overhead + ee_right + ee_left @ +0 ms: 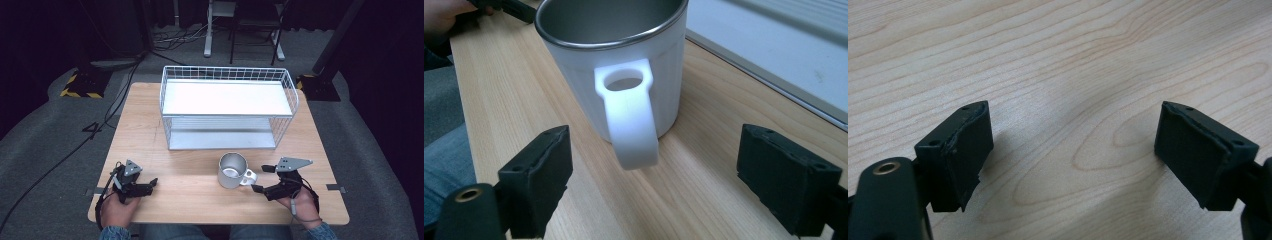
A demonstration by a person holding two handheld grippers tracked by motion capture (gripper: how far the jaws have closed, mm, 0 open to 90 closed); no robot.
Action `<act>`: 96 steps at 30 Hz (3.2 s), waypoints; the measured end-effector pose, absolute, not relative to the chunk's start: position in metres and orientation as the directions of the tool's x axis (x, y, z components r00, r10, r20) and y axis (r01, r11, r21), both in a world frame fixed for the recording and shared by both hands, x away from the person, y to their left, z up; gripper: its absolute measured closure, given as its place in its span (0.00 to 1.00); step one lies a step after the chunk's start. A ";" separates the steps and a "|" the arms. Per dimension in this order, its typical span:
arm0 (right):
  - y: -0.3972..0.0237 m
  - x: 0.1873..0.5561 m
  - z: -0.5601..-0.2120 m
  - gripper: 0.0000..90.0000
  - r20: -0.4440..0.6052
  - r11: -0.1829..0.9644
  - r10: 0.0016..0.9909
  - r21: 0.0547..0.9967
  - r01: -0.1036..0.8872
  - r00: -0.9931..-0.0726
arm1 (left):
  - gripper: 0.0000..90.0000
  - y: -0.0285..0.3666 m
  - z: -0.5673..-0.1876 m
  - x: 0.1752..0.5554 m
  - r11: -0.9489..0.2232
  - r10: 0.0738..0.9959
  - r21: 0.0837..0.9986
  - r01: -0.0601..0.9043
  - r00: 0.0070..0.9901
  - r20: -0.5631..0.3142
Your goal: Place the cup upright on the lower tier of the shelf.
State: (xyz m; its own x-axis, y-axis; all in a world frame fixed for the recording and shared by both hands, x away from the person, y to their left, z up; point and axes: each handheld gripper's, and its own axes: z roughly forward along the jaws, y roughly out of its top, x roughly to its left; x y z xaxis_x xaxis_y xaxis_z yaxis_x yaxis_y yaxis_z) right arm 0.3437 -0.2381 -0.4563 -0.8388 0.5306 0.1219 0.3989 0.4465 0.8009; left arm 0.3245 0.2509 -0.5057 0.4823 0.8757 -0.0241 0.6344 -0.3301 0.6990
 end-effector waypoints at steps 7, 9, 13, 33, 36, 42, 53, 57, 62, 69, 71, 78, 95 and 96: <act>-0.229 0.350 -0.461 0.25 0.127 0.466 0.512 0.790 0.399 -0.849 | 0.18 0.251 -0.506 0.325 -0.330 0.876 0.699 0.634 0.482 -0.024; -0.226 0.350 -0.461 0.30 0.119 0.477 0.499 0.789 0.387 -0.858 | 0.18 0.251 -0.506 0.325 -0.330 0.876 0.699 0.634 0.482 -0.024; -0.221 0.349 -0.459 0.43 0.105 0.491 0.486 0.789 0.370 -0.868 | 0.18 0.251 -0.506 0.325 -0.330 0.876 0.699 0.634 0.482 -0.024; -0.214 0.347 -0.448 0.77 0.010 0.551 0.459 0.781 0.294 -0.888 | 0.18 0.251 -0.506 0.325 -0.331 0.876 0.699 0.634 0.482 -0.023; -0.213 0.345 -0.448 0.79 -0.001 0.556 0.454 0.782 0.283 -0.891 | 0.18 0.251 -0.506 0.325 -0.330 0.876 0.699 0.634 0.482 -0.024; -0.213 0.343 -0.449 0.79 -0.013 0.550 0.458 0.789 0.272 -0.889 | 0.18 0.251 -0.506 0.325 -0.330 0.876 0.699 0.634 0.482 -0.024; -0.209 0.335 -0.447 0.80 -0.069 0.540 0.454 0.814 0.213 -0.888 | 0.18 0.251 -0.506 0.325 -0.330 0.876 0.699 0.634 0.482 -0.024; -0.211 0.334 -0.442 0.80 -0.059 0.504 0.464 0.838 0.209 -0.884 | 0.18 0.251 -0.506 0.325 -0.330 0.876 0.699 0.635 0.482 -0.024; -0.212 0.334 -0.433 0.80 -0.059 0.489 0.473 0.847 0.207 -0.879 | 0.18 0.251 -0.506 0.325 -0.330 0.876 0.699 0.634 0.482 -0.024; -0.209 0.339 -0.427 0.80 -0.060 0.482 0.495 0.849 0.217 -0.867 | 0.18 0.251 -0.506 0.325 -0.330 0.876 0.699 0.634 0.482 -0.024; -0.208 0.345 -0.423 0.80 -0.066 0.474 0.513 0.853 0.218 -0.856 | 0.18 0.251 -0.506 0.325 -0.330 0.876 0.699 0.634 0.482 -0.024; -0.200 0.361 -0.414 0.80 -0.065 0.459 0.541 0.858 0.230 -0.839 | 0.18 0.251 -0.506 0.325 -0.330 0.876 0.699 0.635 0.482 -0.024; -0.186 0.407 -0.405 0.80 -0.054 0.412 0.640 0.866 0.282 -0.767 | 0.18 0.251 -0.506 0.325 -0.331 0.876 0.699 0.634 0.483 -0.024; -0.185 0.409 -0.405 0.80 -0.056 0.411 0.644 0.867 0.283 -0.763 | 0.18 0.251 -0.506 0.325 -0.330 0.876 0.699 0.634 0.482 -0.024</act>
